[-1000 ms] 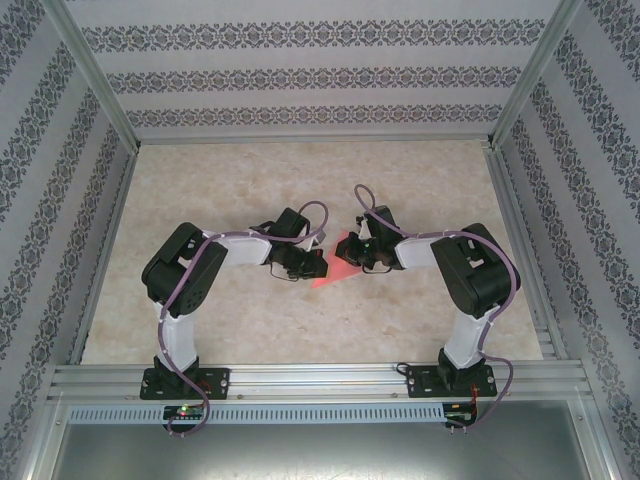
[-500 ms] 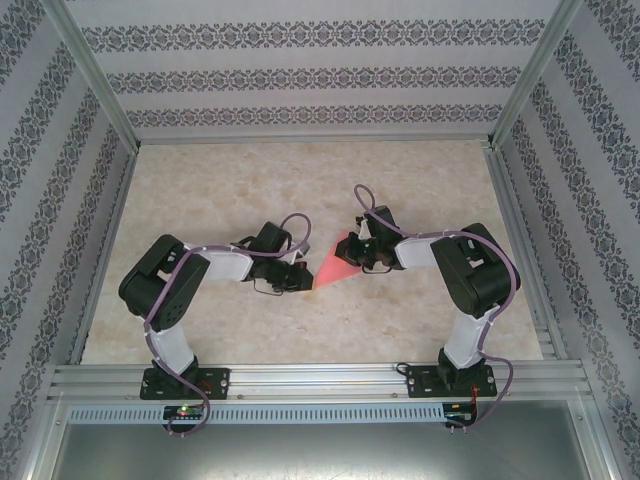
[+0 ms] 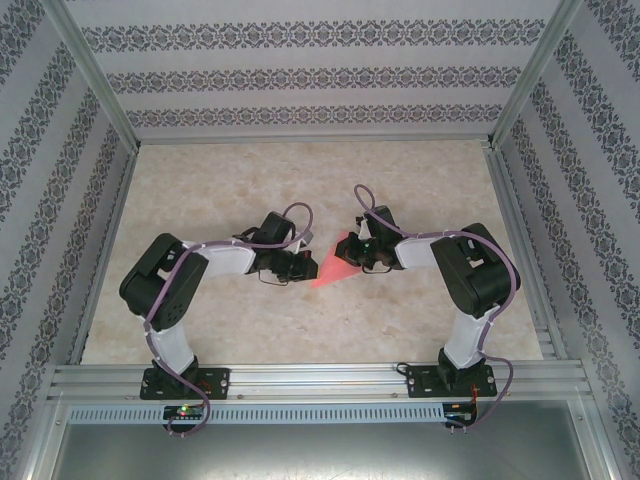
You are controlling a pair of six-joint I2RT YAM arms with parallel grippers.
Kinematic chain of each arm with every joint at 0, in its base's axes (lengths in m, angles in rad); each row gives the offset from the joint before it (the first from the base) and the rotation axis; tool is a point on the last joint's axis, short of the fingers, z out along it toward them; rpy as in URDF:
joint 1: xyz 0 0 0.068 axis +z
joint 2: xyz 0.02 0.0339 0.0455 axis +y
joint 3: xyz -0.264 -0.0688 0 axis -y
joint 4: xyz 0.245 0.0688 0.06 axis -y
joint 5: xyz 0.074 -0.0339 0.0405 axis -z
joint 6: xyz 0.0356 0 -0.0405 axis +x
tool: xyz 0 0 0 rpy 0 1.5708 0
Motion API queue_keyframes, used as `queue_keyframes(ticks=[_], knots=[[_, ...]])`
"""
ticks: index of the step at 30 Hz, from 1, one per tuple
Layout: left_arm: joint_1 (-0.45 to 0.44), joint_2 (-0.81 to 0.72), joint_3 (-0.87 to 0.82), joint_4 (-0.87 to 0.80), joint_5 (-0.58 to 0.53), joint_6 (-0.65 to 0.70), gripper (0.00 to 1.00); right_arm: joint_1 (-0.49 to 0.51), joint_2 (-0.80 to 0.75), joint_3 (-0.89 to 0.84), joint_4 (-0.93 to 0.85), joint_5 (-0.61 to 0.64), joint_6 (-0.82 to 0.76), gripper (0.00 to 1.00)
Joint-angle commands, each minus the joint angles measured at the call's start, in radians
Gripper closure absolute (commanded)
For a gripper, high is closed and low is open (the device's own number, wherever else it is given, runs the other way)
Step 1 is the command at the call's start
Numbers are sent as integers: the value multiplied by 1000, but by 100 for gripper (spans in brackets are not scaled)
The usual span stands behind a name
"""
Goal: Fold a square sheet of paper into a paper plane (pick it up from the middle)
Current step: Fourth fold the wing at the center of the table.
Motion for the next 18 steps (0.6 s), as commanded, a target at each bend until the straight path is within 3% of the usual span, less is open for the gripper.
queue_keyframes(ticks=[1, 9, 18], knots=[[1, 39, 16, -14, -9, -15, 100, -7, 28, -17, -129, 82, -21, 92], [-3, 63, 25, -128, -54, 27, 100, -5, -42, 80, -232, 71, -85, 91], [-8, 80, 33, -190, -87, 49, 100, 88, -112, 24, -104, 24, -159, 93]])
